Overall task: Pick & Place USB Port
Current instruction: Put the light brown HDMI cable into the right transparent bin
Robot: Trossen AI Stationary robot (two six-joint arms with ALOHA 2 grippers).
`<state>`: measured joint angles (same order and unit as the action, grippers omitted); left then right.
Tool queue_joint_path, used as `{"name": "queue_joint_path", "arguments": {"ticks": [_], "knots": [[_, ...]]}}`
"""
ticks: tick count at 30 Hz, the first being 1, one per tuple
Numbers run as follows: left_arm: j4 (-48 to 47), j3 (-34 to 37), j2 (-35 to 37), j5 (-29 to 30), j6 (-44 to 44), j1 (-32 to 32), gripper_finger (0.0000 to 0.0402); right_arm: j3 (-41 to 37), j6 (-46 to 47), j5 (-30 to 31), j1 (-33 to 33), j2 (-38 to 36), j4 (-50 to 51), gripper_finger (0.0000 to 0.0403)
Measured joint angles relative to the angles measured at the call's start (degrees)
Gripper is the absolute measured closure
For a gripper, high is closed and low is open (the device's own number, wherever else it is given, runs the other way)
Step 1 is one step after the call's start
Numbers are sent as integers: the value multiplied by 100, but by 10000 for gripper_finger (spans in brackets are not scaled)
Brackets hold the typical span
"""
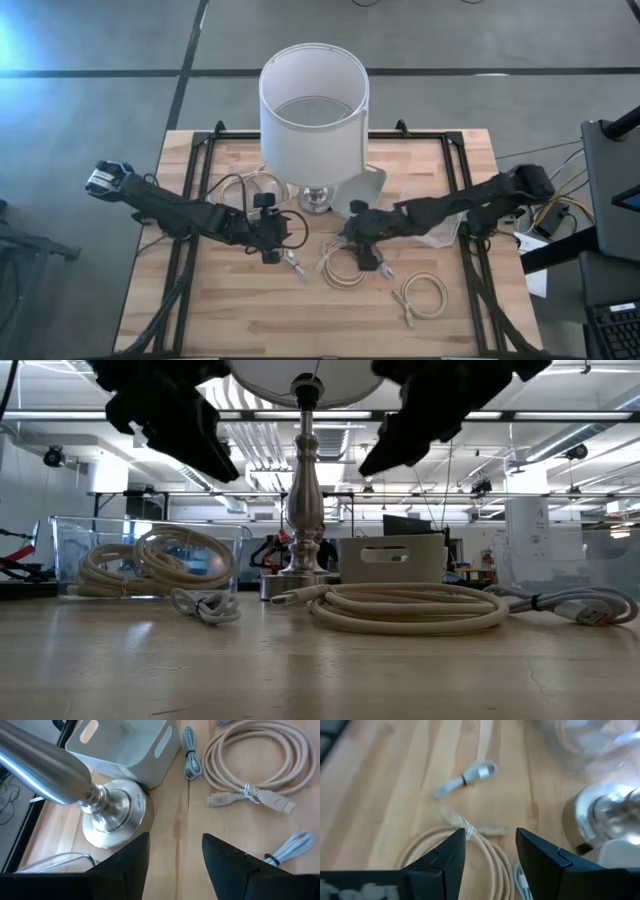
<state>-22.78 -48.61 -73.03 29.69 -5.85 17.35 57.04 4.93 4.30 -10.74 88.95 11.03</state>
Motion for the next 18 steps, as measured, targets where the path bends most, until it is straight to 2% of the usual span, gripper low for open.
{"name": "queue_joint_path", "arguments": {"ticks": [9, 14, 18], "knots": [[286, 319, 0, 24, -7, -1, 216, 1227, 653, 212, -37, 1490, 1528, 241], [304, 448, 0, 22, -26, -1, 216, 1914, 674, 287, -38, 2045, 2489, 250], [293, 506, 0, 22, -31, -1, 216, 2240, 673, 321, -35, 2390, 2812, 256]]}}
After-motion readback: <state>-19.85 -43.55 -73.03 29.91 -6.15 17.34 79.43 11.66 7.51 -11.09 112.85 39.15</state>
